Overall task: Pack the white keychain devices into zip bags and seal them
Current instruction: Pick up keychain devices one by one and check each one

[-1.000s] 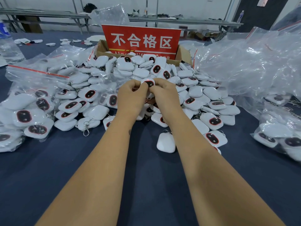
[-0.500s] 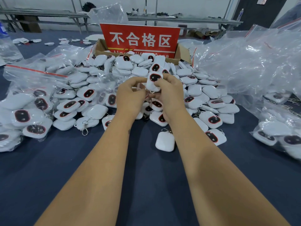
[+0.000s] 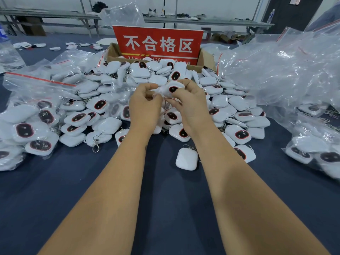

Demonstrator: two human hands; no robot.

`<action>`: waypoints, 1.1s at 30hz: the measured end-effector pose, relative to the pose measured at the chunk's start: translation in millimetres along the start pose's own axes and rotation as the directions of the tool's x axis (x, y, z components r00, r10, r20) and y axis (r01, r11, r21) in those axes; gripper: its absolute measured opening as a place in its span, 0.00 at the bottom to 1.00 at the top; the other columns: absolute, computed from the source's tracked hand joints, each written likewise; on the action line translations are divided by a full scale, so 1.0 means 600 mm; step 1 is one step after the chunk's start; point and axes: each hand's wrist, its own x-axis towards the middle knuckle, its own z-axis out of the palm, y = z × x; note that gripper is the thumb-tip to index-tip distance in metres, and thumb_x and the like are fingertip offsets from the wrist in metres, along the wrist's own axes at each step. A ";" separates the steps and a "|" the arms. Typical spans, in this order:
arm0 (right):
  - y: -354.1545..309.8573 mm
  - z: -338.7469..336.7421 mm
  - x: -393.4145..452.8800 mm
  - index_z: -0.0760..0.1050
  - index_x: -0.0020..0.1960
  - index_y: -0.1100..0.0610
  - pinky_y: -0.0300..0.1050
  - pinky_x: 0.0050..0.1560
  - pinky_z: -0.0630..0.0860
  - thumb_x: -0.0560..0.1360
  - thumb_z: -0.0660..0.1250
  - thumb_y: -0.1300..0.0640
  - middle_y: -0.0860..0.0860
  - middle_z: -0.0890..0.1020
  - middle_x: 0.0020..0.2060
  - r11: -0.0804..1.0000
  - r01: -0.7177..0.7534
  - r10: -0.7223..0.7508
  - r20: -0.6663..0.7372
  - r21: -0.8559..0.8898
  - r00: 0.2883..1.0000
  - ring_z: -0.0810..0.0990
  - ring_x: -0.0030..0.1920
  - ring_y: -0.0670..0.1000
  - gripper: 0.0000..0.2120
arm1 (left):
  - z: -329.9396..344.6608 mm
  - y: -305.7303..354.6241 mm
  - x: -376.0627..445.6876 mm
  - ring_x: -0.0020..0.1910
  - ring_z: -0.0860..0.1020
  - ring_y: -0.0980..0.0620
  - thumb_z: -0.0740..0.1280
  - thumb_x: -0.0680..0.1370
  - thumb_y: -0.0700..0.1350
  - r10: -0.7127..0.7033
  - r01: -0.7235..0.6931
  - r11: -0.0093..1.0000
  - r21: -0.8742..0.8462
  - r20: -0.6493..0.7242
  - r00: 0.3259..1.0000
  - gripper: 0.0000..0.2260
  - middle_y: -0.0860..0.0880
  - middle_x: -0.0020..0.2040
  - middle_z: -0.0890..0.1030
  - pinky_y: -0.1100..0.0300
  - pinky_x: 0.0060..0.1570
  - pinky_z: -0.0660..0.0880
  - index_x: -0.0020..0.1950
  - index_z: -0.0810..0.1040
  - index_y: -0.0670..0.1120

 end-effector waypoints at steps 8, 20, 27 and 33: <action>0.006 -0.001 -0.003 0.79 0.43 0.41 0.40 0.58 0.75 0.74 0.74 0.59 0.37 0.80 0.47 0.906 0.189 -0.207 -0.009 -0.379 0.978 0.76 0.52 0.38 0.12 | 0.001 0.011 0.003 0.37 0.77 0.63 0.66 0.76 0.40 0.051 -0.051 0.999 -0.001 -0.079 0.996 0.10 0.56 0.41 0.80 0.69 0.38 0.74 0.48 0.79 0.56; 0.017 0.007 -0.013 0.73 0.48 0.48 0.45 0.33 0.76 0.72 0.73 0.60 0.50 0.77 0.31 0.814 0.212 -0.203 0.077 -0.541 0.976 0.77 0.32 0.49 0.11 | -0.002 0.035 -0.014 0.33 0.74 0.60 0.67 0.73 0.38 0.242 -0.253 0.965 -0.064 -0.146 0.959 0.09 0.58 0.38 0.78 0.69 0.36 0.72 0.46 0.81 0.52; 0.012 0.007 -0.007 0.72 0.45 0.46 0.40 0.39 0.78 0.78 0.63 0.61 0.52 0.82 0.44 0.875 0.166 -0.193 -0.013 -0.455 0.981 0.82 0.41 0.47 0.09 | -0.005 0.016 0.004 0.35 0.76 0.58 0.63 0.76 0.34 0.019 -0.045 0.993 -0.113 -0.218 0.976 0.15 0.56 0.40 0.81 0.64 0.38 0.75 0.42 0.80 0.54; 0.014 0.004 -0.006 0.77 0.45 0.48 0.41 0.33 0.73 0.74 0.58 0.65 0.47 0.82 0.42 0.739 0.139 -0.123 0.072 -0.659 0.990 0.78 0.34 0.45 0.15 | -0.026 0.024 0.017 0.39 0.73 0.51 0.60 0.75 0.32 -0.029 -0.142 0.956 -0.257 -0.565 0.825 0.15 0.45 0.45 0.79 0.59 0.41 0.72 0.38 0.77 0.51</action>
